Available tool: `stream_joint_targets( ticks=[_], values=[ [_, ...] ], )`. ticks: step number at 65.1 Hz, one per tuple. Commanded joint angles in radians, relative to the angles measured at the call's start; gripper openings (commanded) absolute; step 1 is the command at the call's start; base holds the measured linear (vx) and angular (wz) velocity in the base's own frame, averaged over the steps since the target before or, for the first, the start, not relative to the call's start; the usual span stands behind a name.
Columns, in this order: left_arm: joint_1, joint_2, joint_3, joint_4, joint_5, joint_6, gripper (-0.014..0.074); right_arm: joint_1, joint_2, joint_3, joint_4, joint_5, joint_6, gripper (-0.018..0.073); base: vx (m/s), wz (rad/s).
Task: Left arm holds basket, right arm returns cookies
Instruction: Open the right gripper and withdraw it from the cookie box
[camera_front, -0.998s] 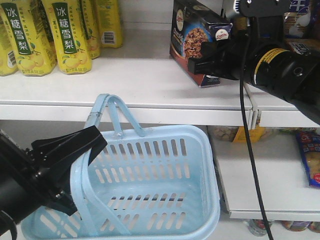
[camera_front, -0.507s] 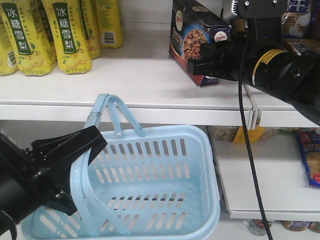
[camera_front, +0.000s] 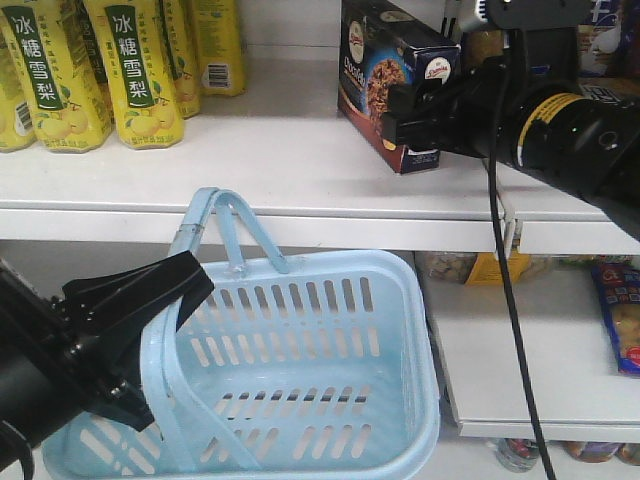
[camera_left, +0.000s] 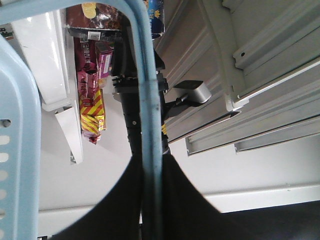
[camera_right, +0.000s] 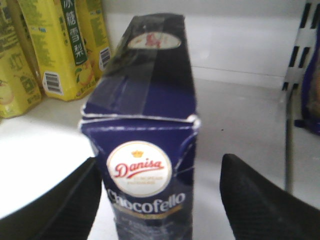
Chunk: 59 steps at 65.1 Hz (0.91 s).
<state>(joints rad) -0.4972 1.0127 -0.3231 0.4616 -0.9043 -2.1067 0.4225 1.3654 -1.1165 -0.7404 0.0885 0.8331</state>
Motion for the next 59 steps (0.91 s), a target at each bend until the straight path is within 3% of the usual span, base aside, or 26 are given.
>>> stream_joint_targets(
  ticks=[1, 20, 33, 59],
  values=[
    [0.009, -0.012, -0.037, -0.093, -0.070, 0.026, -0.0003, -0.004, -0.062, -0.031, -0.004, -0.021, -0.003, 0.0478, 0.00, 0.00],
    [0.009, -0.012, -0.037, -0.093, -0.070, 0.026, -0.0003, -0.002, -0.166, -0.031, 0.043, 0.084, -0.003, 0.0463, 0.00, 0.00],
    [0.009, -0.012, -0.037, -0.093, -0.070, 0.026, -0.0003, -0.002, -0.247, -0.031, 0.043, 0.177, -0.003, 0.0391, 0.00, 0.00],
    [0.009, -0.012, -0.037, -0.093, -0.070, 0.026, -0.0003, -0.003, -0.504, 0.139, 0.042, 0.283, -0.014, 0.0022, 0.00, 0.00]
  ],
)
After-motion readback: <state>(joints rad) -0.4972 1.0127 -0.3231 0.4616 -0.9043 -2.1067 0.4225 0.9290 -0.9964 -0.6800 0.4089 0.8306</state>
